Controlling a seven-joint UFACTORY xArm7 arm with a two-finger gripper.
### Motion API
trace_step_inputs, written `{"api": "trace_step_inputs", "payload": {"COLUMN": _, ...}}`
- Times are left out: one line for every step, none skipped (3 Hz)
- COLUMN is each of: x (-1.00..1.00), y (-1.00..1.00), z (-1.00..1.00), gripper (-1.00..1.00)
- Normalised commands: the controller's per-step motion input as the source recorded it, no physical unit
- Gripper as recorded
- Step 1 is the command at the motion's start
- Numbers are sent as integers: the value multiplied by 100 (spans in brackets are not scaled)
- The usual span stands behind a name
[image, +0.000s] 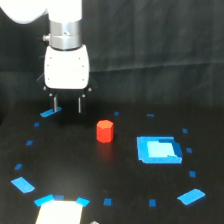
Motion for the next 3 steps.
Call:
{"api": "trace_step_inputs", "payload": {"x": -100, "y": -83, "z": 60, "gripper": -100}}
{"api": "trace_step_inputs", "payload": {"x": -27, "y": 62, "z": 100, "gripper": 15}}
{"api": "trace_step_inputs", "payload": {"x": -38, "y": 67, "z": 100, "gripper": 44}}
